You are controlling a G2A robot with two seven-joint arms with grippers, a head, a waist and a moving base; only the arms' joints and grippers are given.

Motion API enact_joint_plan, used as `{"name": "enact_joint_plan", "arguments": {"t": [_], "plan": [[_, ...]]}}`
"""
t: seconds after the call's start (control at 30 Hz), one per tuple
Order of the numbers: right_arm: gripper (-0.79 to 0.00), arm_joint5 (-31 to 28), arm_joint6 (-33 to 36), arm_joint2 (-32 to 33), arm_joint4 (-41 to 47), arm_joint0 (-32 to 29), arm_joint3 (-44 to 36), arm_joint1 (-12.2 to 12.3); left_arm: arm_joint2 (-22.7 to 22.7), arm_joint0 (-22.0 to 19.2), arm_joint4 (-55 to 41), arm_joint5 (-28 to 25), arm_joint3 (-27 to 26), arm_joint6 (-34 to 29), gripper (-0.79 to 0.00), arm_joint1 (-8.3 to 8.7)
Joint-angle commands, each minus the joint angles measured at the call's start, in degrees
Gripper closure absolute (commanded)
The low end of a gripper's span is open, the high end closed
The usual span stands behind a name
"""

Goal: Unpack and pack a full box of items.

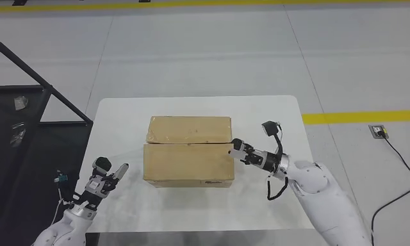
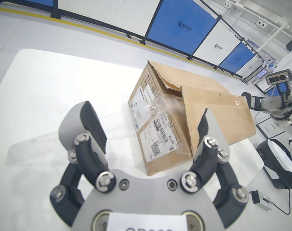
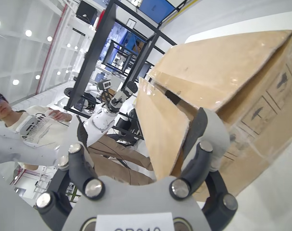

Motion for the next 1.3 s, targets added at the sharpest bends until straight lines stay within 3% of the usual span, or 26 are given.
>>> {"name": "enact_joint_plan", "arguments": {"t": [0.0,0.17,0.23,0.47,0.67,0.93,1.13,1.27], "plan": [[-0.785,-1.34,2.40,0.23,2.89,-0.27,-0.77,0.19,0.17,-0.17,0.09,0.23,-0.02,0.00,-0.785,-0.01],[-0.785,-5.19,10.93,1.51,9.09,-2.32,-4.13,1.24,0.51,-0.46,0.34,0.95,-0.55,0.51,-0.785,-0.07],[-0.785,-3.78,13.08,1.77,10.12,-3.58,-7.18,2.03,0.65,-0.52,0.57,0.95,-0.86,0.67,-0.785,-0.07],[-0.785,-2.52,14.35,1.93,3.18,-10.09,-17.90,6.37,0.76,-0.56,2.97,-4.30,-1.43,0.72,-0.785,0.25],[-0.785,-3.28,13.59,-1.40,-3.93,-12.73,-21.97,10.49,0.78,-0.82,6.23,-9.06,-1.35,-1.72,-0.785,0.77],[-0.785,-5.13,11.73,-7.07,-6.45,-10.16,-20.43,13.59,1.83,-1.35,15.35,-16.40,0.23,-9.18,-0.785,1.91],[-0.785,-4.93,11.44,-8.45,-0.10,-6.67,-19.52,14.28,2.97,-1.16,21.06,-15.57,0.74,-7.92,-0.785,2.15],[-0.785,2.89,7.18,-7.92,6.48,-4.16,-18.44,13.73,3.56,-1.17,22.24,-14.89,1.04,-7.08,-0.785,2.19]]}}
